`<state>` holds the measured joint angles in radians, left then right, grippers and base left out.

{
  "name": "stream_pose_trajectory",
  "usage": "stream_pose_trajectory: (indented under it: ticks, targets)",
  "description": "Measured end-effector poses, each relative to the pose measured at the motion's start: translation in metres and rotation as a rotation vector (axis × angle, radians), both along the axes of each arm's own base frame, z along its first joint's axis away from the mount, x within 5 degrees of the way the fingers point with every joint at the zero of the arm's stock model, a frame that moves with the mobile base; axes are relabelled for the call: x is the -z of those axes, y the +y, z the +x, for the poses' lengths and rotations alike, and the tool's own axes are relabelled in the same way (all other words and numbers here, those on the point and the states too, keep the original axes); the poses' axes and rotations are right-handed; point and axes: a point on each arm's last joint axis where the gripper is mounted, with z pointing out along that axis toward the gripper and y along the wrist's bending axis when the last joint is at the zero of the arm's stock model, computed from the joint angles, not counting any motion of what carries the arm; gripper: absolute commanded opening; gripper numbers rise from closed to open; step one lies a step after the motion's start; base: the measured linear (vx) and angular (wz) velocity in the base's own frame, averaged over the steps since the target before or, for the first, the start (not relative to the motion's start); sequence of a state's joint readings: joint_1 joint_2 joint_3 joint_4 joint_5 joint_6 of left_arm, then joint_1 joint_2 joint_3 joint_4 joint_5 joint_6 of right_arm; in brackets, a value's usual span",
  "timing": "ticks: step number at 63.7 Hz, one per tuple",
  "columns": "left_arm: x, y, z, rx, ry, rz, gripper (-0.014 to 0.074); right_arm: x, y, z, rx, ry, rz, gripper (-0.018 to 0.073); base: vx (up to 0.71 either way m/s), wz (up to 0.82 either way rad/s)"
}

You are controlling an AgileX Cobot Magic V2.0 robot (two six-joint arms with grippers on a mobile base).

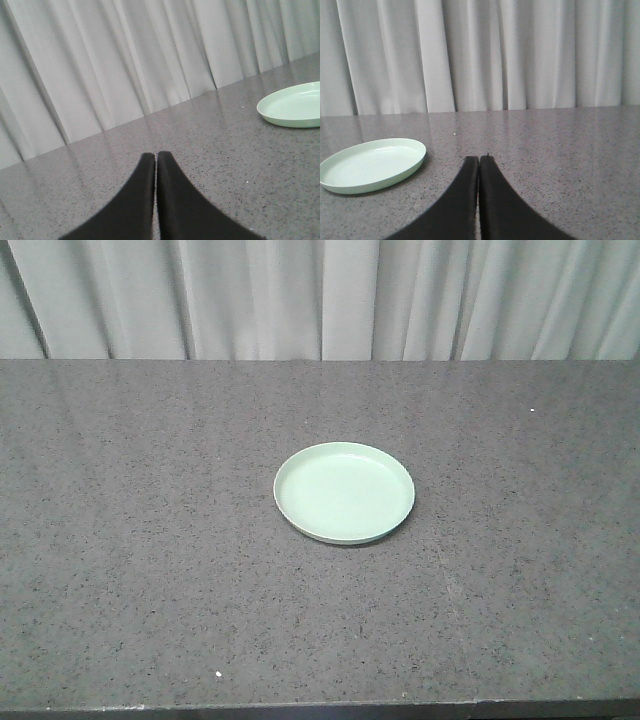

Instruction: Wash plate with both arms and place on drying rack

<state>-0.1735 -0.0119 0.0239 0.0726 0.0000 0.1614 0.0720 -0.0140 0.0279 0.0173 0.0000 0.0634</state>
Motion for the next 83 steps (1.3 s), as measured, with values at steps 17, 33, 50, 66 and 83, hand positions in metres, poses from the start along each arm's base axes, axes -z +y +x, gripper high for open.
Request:
stream_pose_trajectory:
  ticks: [17, 33, 50, 66, 83]
  targets:
    - [0.000, 0.000, 0.000, 0.000, 0.000, 0.000, -0.0006, -0.014, -0.002, -0.002, -0.013, -0.093, 0.273, -0.0006, 0.00, 0.00]
    - [0.000, 0.000, 0.000, 0.000, 0.000, 0.000, -0.0006, -0.085, 0.004, -0.015, -0.068, -0.009, 0.178, -0.0001, 0.00, 0.00]
    - [0.000, 0.000, 0.000, 0.000, 0.000, 0.000, -0.0006, -0.153, 0.013, 0.011, -0.134, 0.178, -0.044, 0.0253, 0.00, 0.00]
    - [0.000, 0.000, 0.000, 0.000, 0.000, 0.000, -0.0006, -0.167, 0.020, 0.064, -0.173, 0.229, -0.051, 0.0589, 0.00, 0.00]
    - [0.000, 0.000, 0.000, 0.000, 0.000, 0.000, -0.0006, -0.194, 0.027, 0.109, -0.224, 0.290, -0.143, 0.0565, 0.00, 0.00]
